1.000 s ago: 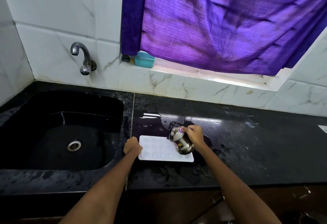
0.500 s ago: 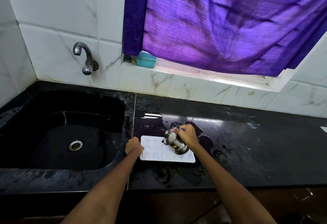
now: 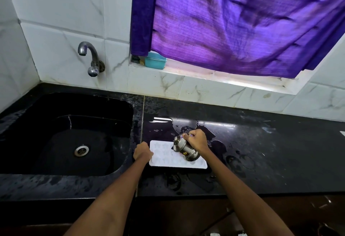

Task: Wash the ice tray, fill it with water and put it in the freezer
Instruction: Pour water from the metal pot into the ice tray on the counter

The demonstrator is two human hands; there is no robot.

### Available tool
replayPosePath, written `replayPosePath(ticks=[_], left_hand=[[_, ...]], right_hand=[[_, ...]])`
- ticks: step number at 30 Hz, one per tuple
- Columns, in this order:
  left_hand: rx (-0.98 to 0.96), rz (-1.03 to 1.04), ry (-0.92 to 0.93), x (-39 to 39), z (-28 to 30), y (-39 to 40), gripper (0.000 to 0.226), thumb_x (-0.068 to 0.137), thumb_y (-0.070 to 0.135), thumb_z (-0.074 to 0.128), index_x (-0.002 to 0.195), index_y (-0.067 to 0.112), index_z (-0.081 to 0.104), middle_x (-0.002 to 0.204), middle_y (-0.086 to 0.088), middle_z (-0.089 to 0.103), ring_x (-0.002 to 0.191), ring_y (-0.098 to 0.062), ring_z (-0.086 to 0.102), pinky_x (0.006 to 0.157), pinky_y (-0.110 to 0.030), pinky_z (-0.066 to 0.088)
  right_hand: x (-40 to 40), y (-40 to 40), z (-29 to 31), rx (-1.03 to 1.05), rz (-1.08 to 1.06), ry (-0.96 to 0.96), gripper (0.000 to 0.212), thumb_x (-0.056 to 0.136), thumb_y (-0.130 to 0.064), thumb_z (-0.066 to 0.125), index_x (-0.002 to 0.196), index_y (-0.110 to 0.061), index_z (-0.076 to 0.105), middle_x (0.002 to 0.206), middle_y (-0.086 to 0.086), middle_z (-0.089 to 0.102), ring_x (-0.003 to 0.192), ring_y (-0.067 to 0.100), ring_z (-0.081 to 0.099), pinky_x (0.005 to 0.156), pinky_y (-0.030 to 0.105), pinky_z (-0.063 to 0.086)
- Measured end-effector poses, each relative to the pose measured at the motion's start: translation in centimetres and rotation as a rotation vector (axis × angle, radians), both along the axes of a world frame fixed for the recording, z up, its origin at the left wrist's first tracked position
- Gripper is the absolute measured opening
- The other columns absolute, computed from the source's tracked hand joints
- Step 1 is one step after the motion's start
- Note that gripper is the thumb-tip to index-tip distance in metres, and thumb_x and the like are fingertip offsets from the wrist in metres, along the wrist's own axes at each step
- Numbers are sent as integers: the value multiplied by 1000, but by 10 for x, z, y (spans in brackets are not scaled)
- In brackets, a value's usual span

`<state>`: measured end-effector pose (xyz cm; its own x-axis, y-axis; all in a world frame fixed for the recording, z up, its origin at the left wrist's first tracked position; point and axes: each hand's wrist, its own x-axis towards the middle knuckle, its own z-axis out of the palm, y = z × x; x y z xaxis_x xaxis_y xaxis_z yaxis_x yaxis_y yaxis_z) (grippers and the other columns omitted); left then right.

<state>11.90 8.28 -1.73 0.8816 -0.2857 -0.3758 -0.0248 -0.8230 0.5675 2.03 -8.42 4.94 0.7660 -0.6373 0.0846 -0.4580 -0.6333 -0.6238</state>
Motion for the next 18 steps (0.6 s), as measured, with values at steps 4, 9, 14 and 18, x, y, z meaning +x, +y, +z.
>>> replayPosePath(ticks=[4,9,14,18], left_hand=[[-3,0,0,0,0,0,40,85,20,69,120,4,58,127,-15,59,117,-31,58,93,-37,50],[0,5,1,0,0,0,40,85,21,69,120,4,58,128,-15,59,118,-31,58,93,-37,49],[7,3,1,0,0,0,41,84,21,70,120,5,57,128,-15,59,117,-31,58,93,-38,50],[6,2,7,0,1,0,43,83,21,71,120,4,58,127,-15,59,117,-31,59,92,-37,50]], right_hand=[[0,0,2,-3,3,-16,59,78,-15,68,42,-19,22,42,-3,23,42,12,22,47,28,19],[-2,-1,0,54,-37,-59,59,78,-15,70,42,-19,23,43,-2,23,43,12,21,47,28,19],[-3,-4,0,199,-94,-137,55,75,-11,71,44,-19,27,48,-1,23,49,13,21,49,29,18],[4,-3,11,246,-79,-167,53,74,-7,70,44,-19,28,49,-1,22,49,13,21,51,29,17]])
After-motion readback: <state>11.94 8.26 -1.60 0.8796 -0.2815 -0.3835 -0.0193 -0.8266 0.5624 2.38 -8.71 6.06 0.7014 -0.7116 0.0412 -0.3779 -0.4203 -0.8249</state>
